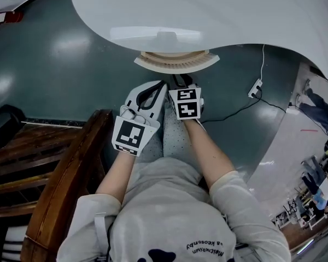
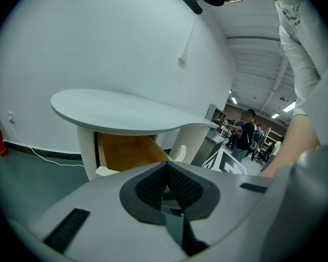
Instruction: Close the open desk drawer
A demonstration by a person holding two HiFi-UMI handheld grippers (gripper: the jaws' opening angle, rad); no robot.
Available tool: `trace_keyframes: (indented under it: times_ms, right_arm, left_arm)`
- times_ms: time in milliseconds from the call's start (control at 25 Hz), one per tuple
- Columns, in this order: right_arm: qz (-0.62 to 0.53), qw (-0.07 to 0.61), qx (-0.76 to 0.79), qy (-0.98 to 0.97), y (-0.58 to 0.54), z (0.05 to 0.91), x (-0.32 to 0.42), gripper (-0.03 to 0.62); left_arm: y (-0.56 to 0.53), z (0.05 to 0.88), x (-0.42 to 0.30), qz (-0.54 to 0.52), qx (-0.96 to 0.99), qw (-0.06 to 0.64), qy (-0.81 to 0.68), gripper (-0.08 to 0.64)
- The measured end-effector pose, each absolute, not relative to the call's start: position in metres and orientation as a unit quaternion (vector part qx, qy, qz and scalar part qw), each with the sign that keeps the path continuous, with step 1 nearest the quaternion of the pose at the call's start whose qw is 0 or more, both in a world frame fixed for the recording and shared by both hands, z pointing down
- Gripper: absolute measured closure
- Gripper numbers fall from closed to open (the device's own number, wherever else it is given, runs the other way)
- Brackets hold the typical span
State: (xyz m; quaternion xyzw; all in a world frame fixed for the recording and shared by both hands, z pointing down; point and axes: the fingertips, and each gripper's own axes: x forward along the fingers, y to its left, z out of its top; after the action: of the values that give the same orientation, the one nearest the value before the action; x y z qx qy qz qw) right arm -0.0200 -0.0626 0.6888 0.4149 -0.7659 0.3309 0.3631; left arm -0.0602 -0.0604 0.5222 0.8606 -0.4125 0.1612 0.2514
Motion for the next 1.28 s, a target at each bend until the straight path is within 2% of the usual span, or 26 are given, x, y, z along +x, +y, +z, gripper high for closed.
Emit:
trace_keyframes:
  times_ms: [1280]
  right_arm:
    - [0.303,0.336,0.445,-0.773,-0.185,0.683,-0.033,0.479]
  left_arm:
    - [-0.103,0.53,-0.067,0.167,0.856,0.258,-0.416,0.551]
